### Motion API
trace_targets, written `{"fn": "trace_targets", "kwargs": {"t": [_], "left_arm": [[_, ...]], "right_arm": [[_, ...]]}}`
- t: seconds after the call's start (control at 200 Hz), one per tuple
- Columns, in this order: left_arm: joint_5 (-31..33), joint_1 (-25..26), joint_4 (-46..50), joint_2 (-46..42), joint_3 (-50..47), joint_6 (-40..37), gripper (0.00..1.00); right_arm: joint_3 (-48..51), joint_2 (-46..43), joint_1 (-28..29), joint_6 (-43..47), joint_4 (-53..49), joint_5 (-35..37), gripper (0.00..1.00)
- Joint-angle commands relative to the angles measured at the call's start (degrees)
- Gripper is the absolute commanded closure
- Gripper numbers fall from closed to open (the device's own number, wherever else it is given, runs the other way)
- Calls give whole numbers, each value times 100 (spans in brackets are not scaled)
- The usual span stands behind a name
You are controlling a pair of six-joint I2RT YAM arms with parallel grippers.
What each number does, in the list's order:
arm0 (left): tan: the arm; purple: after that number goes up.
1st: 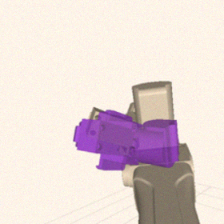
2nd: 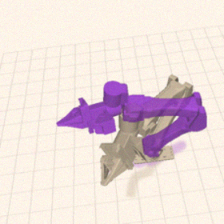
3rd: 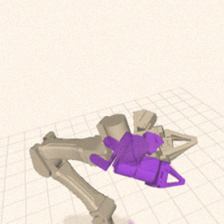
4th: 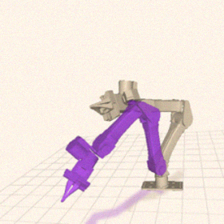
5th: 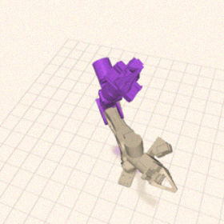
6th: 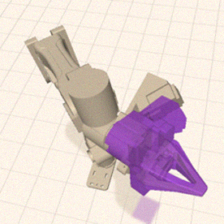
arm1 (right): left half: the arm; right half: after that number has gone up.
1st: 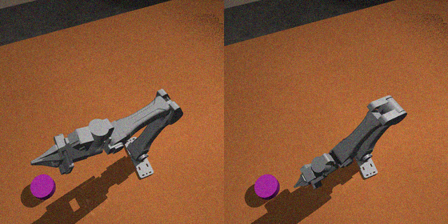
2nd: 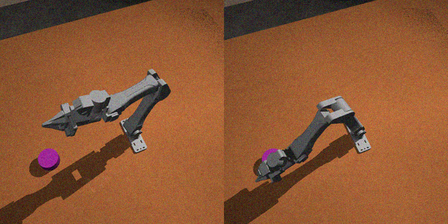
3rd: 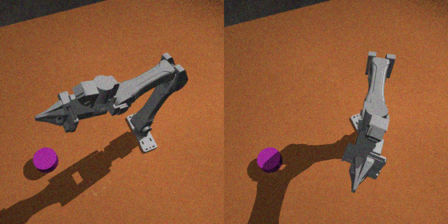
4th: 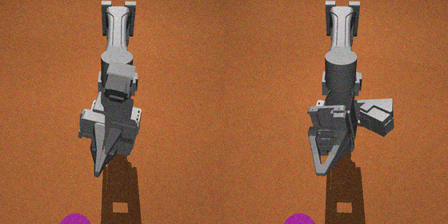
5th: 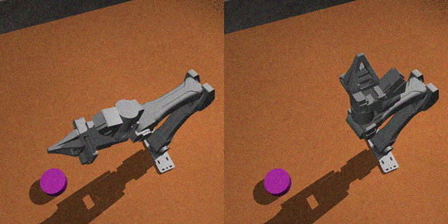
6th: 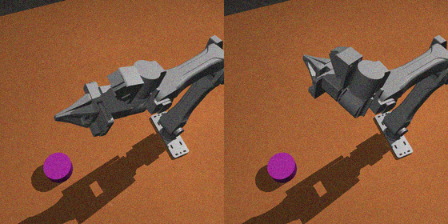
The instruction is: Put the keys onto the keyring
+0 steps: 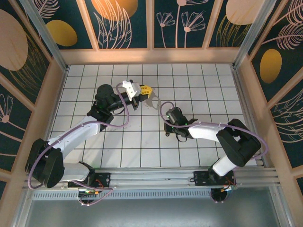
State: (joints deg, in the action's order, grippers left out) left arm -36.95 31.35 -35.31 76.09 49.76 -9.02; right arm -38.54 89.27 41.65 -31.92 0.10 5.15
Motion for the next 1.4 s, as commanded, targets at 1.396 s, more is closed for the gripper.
{"fn": "trace_targets", "kwargs": {"t": [1.396], "left_arm": [[-91, 19, -116, -55, -13, 48, 100]], "right_arm": [[903, -2723, -1729, 518, 1433, -2571, 100]]}}
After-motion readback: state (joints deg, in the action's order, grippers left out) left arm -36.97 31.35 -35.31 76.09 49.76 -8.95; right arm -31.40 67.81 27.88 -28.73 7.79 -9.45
